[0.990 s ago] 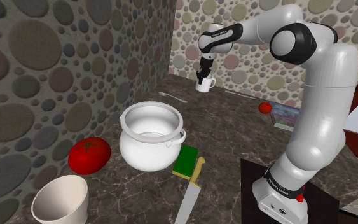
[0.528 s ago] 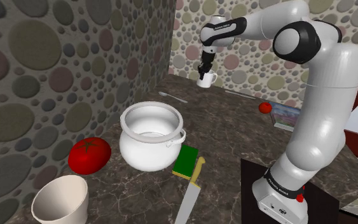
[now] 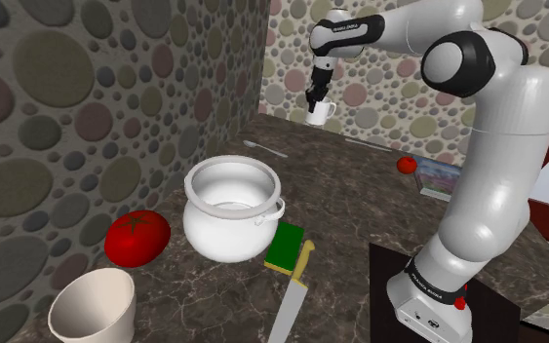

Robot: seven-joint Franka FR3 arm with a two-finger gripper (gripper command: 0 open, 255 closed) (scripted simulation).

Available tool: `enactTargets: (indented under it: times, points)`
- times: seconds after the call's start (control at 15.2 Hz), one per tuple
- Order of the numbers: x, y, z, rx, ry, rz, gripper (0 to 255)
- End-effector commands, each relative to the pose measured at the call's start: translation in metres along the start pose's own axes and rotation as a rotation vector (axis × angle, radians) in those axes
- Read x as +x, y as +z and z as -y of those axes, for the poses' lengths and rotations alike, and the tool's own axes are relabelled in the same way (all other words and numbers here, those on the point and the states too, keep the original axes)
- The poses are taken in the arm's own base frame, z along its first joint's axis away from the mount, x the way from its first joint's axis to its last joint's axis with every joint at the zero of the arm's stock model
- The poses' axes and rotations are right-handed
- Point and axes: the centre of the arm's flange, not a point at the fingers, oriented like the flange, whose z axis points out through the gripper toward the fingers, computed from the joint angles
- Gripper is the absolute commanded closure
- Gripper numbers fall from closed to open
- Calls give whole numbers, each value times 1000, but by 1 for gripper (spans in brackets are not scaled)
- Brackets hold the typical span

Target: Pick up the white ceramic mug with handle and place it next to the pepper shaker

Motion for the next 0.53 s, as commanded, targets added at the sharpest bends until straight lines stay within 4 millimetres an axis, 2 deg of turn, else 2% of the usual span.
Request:
enactTargets:
  times: [0.0,0.46]
  points:
    - [0,-12,0,0,0,0,255]
    - [1,-49,0,0,0,0,255]
